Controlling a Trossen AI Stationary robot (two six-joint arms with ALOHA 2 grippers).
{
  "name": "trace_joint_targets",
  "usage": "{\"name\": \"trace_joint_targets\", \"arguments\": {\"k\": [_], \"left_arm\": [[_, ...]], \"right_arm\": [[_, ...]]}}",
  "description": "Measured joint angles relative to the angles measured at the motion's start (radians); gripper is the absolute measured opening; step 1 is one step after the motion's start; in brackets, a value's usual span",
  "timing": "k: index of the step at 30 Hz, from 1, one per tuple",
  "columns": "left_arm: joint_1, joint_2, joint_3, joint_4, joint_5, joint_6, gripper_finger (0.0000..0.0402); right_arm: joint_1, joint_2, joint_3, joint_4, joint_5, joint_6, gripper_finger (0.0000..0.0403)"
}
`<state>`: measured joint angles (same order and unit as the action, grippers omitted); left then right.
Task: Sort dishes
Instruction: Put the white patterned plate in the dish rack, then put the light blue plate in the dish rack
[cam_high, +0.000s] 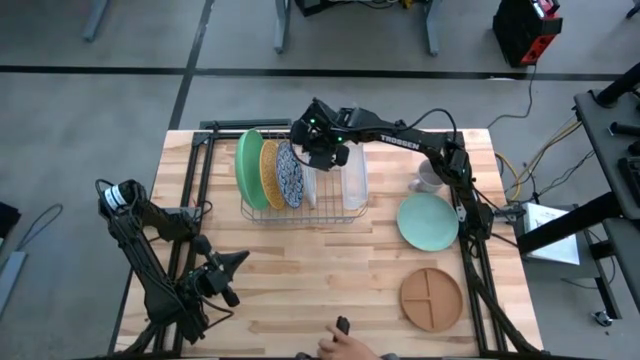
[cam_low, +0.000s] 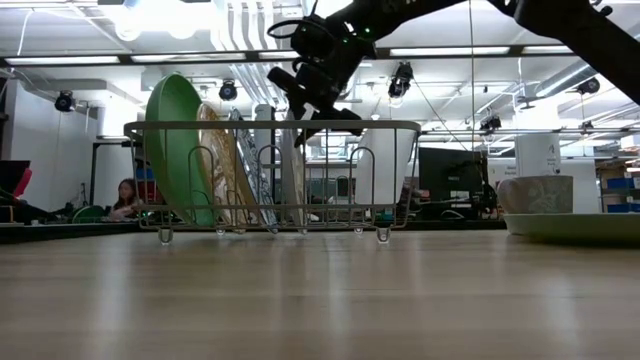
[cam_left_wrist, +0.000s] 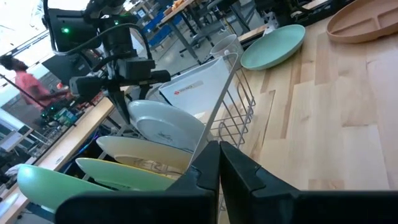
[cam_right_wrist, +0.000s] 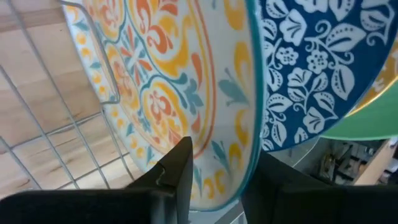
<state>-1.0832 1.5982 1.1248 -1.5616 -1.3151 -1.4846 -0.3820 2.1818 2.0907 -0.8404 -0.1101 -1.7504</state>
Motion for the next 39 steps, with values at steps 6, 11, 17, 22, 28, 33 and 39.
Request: {"name": "trace_joint_targets", "arguments": {"k": [6, 11, 17, 22, 28, 33, 39], "left_arm": [[0.000, 0.000, 0.000, 0.001, 0.020, -0.003, 0.0000], [0.000, 0.000, 0.000, 0.002, 0.020, -0.006, 0.0000], [0.000, 0.001, 0.000, 0.002, 0.020, -0.009, 0.0000], [0.000, 0.001, 0.000, 0.002, 0.019, -0.009, 0.0000], [0.004, 0.001, 0.000, 0.002, 0.016, -0.016, 0.0000], [0.029, -0.011, 0.028, -0.001, 0.014, 0.005, 0.0000], [0.069, -0.009, 0.137, 0.020, -0.035, 0.182, 0.0000]], "right_arm": [[0.000, -0.003, 0.000, 0.010, 0.007, 0.025, 0.0125], [0.001, -0.015, 0.000, 0.055, 0.007, 0.067, 0.0141], [0.002, -0.021, 0.000, 0.054, 0.010, 0.081, 0.0155], [0.002, -0.055, 0.000, 0.042, 0.149, 0.134, 0.0157], [0.002, -0.157, 0.000, -0.121, 0.349, 0.424, 0.0138], [0.005, -0.284, 0.000, -0.258, 0.348, 1.135, 0.0106], [0.029, -0.433, -0.084, -0.512, 0.262, 1.588, 0.0064]]}}
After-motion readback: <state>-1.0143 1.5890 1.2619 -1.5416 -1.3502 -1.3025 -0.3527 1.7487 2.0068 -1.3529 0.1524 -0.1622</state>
